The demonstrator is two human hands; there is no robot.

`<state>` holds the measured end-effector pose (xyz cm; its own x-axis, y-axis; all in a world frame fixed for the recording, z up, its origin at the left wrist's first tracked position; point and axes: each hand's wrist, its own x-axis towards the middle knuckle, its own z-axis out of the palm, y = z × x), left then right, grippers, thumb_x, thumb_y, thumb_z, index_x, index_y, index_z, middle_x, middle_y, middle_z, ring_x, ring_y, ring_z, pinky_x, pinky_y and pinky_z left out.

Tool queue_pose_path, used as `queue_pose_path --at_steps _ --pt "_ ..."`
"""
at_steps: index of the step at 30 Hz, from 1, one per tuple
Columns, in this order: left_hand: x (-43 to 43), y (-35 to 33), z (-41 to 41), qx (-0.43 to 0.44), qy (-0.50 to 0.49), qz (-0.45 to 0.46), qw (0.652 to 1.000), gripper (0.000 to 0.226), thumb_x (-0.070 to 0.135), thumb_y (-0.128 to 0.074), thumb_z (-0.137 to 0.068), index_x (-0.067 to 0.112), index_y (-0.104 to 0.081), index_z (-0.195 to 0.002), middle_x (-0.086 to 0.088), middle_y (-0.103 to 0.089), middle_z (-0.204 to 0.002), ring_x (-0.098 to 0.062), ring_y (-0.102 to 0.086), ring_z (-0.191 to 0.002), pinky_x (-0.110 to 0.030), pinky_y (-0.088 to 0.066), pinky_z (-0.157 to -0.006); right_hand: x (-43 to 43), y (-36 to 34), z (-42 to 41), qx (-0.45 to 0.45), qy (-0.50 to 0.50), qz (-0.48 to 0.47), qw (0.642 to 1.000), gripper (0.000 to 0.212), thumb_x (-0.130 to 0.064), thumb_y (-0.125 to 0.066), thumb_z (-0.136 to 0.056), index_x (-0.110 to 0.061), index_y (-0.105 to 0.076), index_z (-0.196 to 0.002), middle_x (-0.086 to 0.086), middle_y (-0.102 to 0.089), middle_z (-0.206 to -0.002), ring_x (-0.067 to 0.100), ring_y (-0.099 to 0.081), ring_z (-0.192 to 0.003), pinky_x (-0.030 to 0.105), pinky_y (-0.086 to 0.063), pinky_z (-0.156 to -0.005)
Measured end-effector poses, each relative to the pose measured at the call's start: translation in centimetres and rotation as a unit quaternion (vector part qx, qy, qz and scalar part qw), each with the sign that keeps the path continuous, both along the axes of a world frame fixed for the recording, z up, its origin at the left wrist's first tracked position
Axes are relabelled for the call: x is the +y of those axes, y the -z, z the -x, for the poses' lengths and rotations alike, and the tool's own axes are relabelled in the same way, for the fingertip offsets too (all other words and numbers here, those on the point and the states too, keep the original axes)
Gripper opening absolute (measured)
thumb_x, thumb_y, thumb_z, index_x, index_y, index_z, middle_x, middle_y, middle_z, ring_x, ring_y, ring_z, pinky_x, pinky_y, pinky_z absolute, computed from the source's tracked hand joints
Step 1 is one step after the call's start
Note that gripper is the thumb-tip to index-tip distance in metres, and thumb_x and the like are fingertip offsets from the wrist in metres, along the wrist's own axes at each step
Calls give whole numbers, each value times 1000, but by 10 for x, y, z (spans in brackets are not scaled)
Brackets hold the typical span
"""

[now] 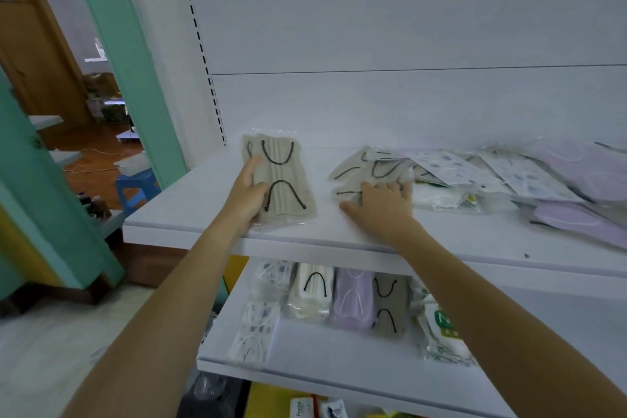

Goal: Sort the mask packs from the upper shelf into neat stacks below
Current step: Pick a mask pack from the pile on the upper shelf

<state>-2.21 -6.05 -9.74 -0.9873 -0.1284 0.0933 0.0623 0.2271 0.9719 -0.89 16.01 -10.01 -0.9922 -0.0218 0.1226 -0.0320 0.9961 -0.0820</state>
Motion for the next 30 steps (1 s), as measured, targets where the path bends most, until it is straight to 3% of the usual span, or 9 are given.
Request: queue_pose_path --at_steps 6,9,11,15,19,22,24,27,30 --pt "3 3 0 -2 -38 -40 998 49 2 -35 -96 15 -39 -143 -2 -44 -141 -18 -47 -125 -34 -40 -107 -14 4 0 71 -23 -16 997 40 -33 -27 -100 -13 -61 -106 11 -58 -113 31 -52 -109 50 -11 -114" --pt "2 3 -3 1 -34 -19 999 47 6 -35 -96 15 -39 -143 -2 -43 -143 -18 -45 -127 -36 -37 -109 -19 7 -6 176 -23 128 976 35 -28 -30 -101 -9 -59 -102 11 -62 -103 31 -57 -93 39 -35 -95" --pt "2 1 -3 -10 -21 -2 1000 41 17 -38 -98 17 -44 -139 1 -46 -140 -16 -45 -126 -34 -36 -109 -27 3 -12 209 -75 245 944 33 -26 -35 -101 -8 -60 -114 12 -63 -109 32 -57 -97 36 -39 -84" --pt "2 -4 -5 -39 3 -50 998 37 38 -43 -98 18 -55 -127 5 -62 -113 -13 -59 -99 -27 -47 -80 -53 3 -17 30 -265 213 940 37 -30 -36 -101 -14 -54 -129 8 -55 -132 24 -49 -120 34 -37 -100" --pt "-7 6 -2 5 30 21 999 45 10 -53 -93 13 -46 -137 -5 -57 -130 -18 -57 -112 -36 -47 -99 -47 -4 -12 20 -229 297 927 40 -34 -31 -100 -9 -59 -112 11 -60 -116 25 -53 -108 37 -38 -94" --pt "-7 4 -3 4 19 3 1000 56 5 -49 -94 22 -33 -145 1 -37 -147 -17 -46 -127 -36 -39 -108 -23 -8 12 6 -71 136 988 55 -45 -23 -100 -12 -32 -143 10 -34 -149 26 -25 -139 45 -14 -114" --pt "-6 4 -3 9 16 -3 1000 62 2 -42 -95 27 -23 -148 5 -29 -150 -11 -45 -122 -24 -44 -97 -16 -5 18 -50 -49 18 997 64 -55 -22 -96 -13 -23 -146 11 -29 -151 27 -20 -141 50 -2 -115" --pt "-3 4 -1 10 -1 -5 1000 58 -4 -31 -95 22 -29 -146 6 -38 -138 -1 -52 -95 -3 -42 -65 -20 -4 15 -41 -79 -58 994 68 -60 -27 -93 -13 -31 -142 14 -33 -146 30 -35 -134 52 0 -114" --pt "-2 4 2 -3 -19 -25 1000 53 -4 -28 -94 17 -37 -143 -1 -58 -109 -9 -57 -76 -7 -43 -53 -27 -9 12 -18 -89 -64 994 56 -57 -31 -94 -18 -54 -125 12 -46 -130 29 -43 -122 47 -18 -109"
